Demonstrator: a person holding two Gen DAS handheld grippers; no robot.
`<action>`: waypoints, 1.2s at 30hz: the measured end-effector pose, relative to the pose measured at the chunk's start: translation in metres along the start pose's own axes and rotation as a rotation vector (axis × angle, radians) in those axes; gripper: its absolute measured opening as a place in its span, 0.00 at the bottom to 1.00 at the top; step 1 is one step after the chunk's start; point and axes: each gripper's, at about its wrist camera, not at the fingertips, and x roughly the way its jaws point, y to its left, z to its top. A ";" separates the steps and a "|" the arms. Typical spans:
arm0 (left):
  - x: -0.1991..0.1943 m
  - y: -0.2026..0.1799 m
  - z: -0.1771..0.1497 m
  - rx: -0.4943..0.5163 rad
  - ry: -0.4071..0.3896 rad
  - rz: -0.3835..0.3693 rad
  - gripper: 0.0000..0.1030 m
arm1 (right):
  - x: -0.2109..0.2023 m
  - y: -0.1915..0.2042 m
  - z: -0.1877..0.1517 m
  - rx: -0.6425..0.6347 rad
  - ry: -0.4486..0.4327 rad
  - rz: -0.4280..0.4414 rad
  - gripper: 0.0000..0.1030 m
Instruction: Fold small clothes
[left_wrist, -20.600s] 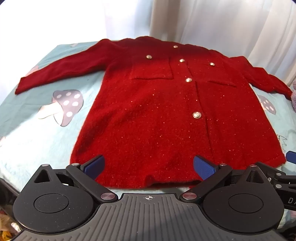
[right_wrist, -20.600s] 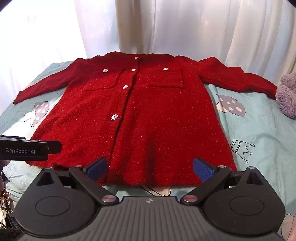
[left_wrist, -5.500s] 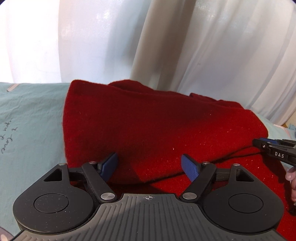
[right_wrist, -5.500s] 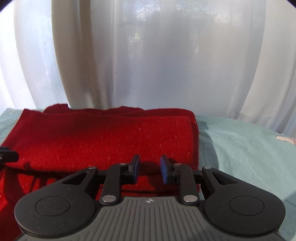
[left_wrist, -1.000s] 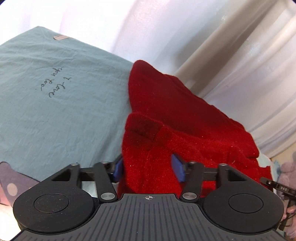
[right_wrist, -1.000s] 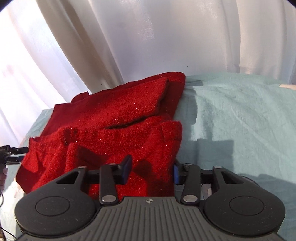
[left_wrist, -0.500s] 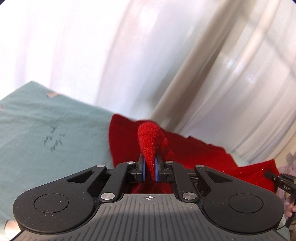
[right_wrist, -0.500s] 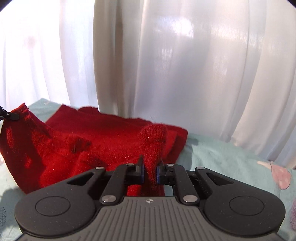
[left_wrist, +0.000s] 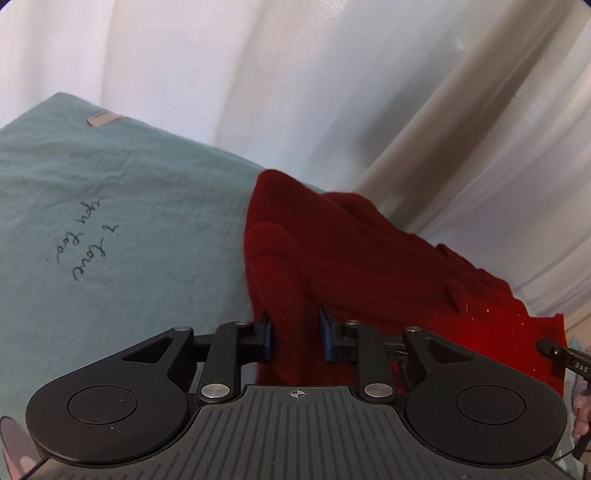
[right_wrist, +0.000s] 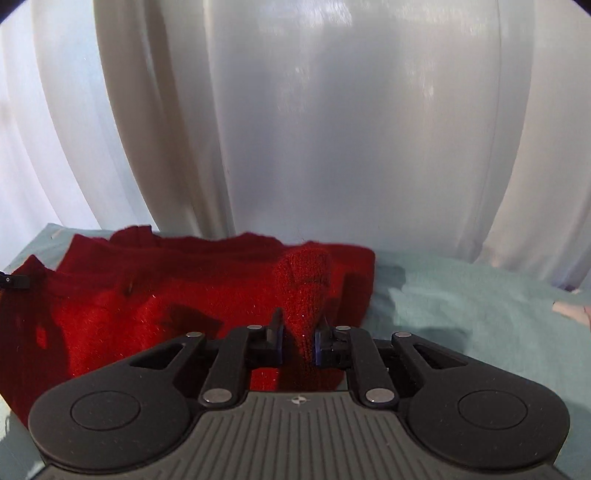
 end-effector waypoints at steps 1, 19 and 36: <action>0.001 0.003 -0.004 0.000 0.008 -0.012 0.45 | 0.004 -0.002 -0.003 0.003 0.015 0.004 0.19; -0.007 -0.048 0.090 0.095 -0.321 0.092 0.11 | 0.016 0.043 0.080 -0.196 -0.307 -0.299 0.10; 0.026 -0.088 0.058 0.056 -0.411 0.076 0.90 | 0.073 0.044 0.066 0.149 -0.350 -0.266 0.29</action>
